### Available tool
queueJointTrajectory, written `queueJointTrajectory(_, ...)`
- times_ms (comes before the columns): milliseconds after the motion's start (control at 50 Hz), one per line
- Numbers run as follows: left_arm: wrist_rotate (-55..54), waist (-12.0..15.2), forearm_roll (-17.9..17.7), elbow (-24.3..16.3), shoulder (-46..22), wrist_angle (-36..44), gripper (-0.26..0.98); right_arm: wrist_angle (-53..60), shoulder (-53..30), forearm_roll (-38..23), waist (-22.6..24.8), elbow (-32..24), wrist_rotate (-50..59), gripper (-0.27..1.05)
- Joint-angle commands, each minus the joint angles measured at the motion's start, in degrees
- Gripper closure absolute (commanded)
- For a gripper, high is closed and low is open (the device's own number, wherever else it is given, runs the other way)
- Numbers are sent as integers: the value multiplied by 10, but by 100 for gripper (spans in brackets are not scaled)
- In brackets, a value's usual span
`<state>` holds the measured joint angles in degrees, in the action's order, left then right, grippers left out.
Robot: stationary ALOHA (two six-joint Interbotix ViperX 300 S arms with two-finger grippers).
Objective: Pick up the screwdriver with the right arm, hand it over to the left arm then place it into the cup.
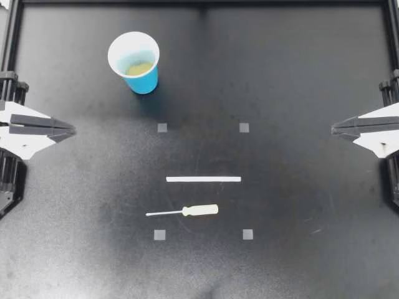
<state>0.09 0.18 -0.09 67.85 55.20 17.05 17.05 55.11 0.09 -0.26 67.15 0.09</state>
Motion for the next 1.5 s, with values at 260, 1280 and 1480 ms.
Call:
queueJointTrajectory(260, 4, 10, -2, 10, 4, 64, 62, 18, -72, 1, -3, -49, 21, 77)
queueJointTrajectory(1280, 11, 11, -2, 23, 3, 63, 62, -353, -638, 0, 47, -458, 17, 11)
queueJointTrajectory(1480, 9, 10, -2, 31, 5, 64, 62, -437, -696, 1, 59, -520, 18, 11)
